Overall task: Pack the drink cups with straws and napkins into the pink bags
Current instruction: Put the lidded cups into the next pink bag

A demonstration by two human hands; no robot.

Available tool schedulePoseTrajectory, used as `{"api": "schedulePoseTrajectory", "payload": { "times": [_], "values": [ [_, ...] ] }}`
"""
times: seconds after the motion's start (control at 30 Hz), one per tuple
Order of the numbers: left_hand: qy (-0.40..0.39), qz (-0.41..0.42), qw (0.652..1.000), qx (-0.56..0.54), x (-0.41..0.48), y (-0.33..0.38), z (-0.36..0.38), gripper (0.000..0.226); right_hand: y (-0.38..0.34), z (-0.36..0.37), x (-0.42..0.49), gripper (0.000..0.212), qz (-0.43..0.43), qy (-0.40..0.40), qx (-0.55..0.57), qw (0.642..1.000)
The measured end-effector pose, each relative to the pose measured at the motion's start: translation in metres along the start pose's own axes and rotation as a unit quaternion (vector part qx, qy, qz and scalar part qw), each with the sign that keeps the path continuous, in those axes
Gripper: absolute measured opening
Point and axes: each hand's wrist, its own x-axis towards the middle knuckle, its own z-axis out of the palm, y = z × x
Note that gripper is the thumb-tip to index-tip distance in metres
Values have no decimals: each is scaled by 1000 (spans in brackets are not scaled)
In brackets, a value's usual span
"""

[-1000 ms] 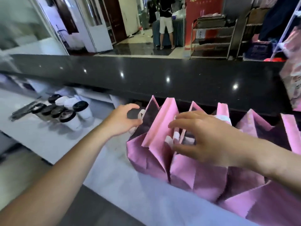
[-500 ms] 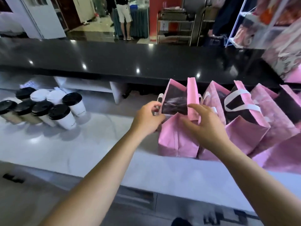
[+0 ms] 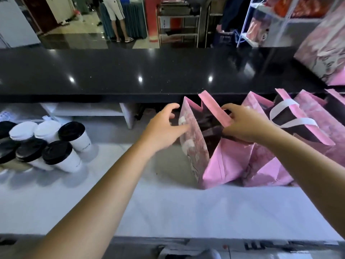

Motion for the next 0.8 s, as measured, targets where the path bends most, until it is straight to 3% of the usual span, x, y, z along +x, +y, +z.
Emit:
{"api": "schedulePoseTrajectory", "payload": {
  "times": [0.17, 0.27, 0.37, 0.5, 0.57, 0.67, 0.8],
  "values": [
    [-40, 7, 999, 29, 46, -10, -45, 62, -8, -8, 5, 63, -66, -90, 90, 990],
    [-54, 23, 997, 45, 60, -30, -62, 40, -22, -5, 16, 63, -84, -120, 125, 981],
    [-53, 81, 987, 132, 60, -50, -87, 19, -40, 2, 32, 63, -107, -107, 140, 979],
    [-132, 165, 956, 201, 41, -82, -133, 25, -71, 12, 49, 64, -136, -131, 152, 970],
    [-133, 181, 948, 224, 29, -103, -155, 27, -91, 21, 56, 66, -147, -145, 148, 967],
    [-109, 193, 956, 192, 7, -127, -182, 12, -127, 32, 62, 66, -155, -151, 148, 965],
    [-91, 200, 967, 127, -24, -157, -213, 13, -175, 49, 66, 65, -153, -170, 148, 962]
  ]
}}
